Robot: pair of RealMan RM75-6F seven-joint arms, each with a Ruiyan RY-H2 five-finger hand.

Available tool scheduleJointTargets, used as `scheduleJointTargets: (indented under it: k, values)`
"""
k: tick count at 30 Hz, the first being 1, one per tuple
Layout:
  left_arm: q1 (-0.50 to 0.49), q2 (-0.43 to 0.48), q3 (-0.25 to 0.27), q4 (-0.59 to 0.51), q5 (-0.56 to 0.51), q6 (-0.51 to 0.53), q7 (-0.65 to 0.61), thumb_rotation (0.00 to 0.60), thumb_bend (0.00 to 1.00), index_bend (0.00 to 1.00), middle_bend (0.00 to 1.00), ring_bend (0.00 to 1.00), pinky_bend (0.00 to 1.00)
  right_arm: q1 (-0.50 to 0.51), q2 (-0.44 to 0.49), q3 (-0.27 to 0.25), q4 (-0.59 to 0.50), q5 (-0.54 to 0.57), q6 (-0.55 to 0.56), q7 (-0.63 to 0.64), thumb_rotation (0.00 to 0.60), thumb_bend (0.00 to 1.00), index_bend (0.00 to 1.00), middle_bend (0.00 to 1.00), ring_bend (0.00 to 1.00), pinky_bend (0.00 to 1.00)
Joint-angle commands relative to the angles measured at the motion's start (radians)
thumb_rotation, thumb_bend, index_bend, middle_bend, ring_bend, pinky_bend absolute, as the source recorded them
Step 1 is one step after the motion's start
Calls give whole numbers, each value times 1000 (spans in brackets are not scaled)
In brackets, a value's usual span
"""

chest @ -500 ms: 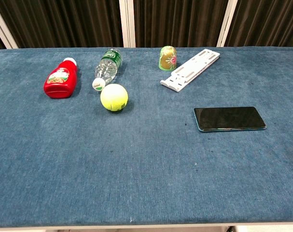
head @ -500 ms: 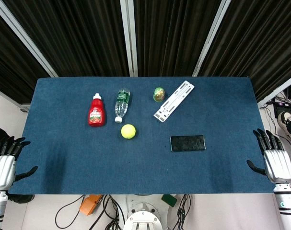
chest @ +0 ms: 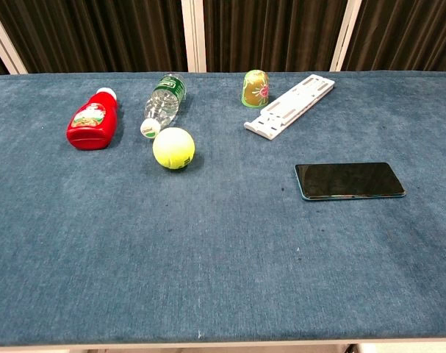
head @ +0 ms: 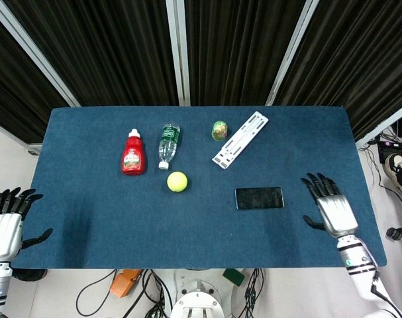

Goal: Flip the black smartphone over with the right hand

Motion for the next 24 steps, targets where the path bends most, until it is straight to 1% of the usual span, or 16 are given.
scheduleJointTargets:
  k: [1, 5, 8, 11, 17, 24]
  values:
    - [1, -2, 0, 7, -4, -1, -6, 600, 150, 238, 145, 73, 0, 89, -116, 18, 55, 43, -118, -87, 600, 333, 210, 118, 0, 156]
    - [-1, -5, -3, 22, -10, -8, -20, 600, 150, 238, 146, 73, 0, 143, -215, 42, 116, 110, -182, -156, 600, 333, 239, 118, 0, 156]
    - [-3, -9, -4, 34, -14, -14, -30, 600, 150, 238, 145, 73, 0, 166, -263, 56, 147, 152, -201, -191, 600, 333, 262, 119, 0, 156]
    - [-4, -13, -5, 46, -20, -19, -41, 600, 150, 238, 145, 73, 0, 179, -292, 60, 166, 179, -206, -219, 600, 333, 278, 118, 0, 156]
    - [-6, -24, -4, 71, -26, -29, -61, 600, 150, 237, 145, 74, 0, 193, -322, 51, 195, 210, -214, -245, 600, 334, 287, 118, 0, 156]
    - [-8, -30, -5, 88, -26, -32, -74, 600, 150, 238, 145, 73, 0, 201, -329, 44, 206, 240, -220, -253, 600, 336, 305, 118, 0, 156]
